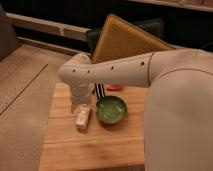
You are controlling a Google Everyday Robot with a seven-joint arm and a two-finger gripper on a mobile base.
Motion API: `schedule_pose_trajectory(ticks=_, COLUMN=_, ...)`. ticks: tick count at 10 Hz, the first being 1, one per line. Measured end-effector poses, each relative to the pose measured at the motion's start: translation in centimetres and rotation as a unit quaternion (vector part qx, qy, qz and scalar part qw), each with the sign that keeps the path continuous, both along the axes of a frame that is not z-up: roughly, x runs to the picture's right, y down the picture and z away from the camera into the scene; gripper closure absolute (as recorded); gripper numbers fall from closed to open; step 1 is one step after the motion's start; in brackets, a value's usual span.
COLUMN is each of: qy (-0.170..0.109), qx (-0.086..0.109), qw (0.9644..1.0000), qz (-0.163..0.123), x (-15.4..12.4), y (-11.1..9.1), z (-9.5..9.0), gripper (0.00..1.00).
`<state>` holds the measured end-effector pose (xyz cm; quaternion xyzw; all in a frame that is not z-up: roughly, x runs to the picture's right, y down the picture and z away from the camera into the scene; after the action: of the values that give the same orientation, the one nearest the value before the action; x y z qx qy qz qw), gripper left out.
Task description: Place the bottle in the ceramic bowl
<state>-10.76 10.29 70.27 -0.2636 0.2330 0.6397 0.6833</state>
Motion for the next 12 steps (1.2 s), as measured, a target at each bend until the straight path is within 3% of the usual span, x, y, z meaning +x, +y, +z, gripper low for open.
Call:
schedule_pose_trajectory(ticks=9, qy=-0.001, qx=0.006, qw=1.0, qz=-0.003, x=-0.1, y=-0.3, z=0.0, gripper=0.35)
schedule_pose_trajectory(ticks=10, qy=-0.007, qx=0.023, qw=0.9996, qz=-0.016, x=-0.9, y=-1.1, z=0.3, gripper=0.35)
schedule_pose_trajectory(ticks=12, qy=-0.044, qx=0.061, qw=0.9952, qz=-0.062, x=-4.8, y=-3.0, z=1.8, gripper=0.35)
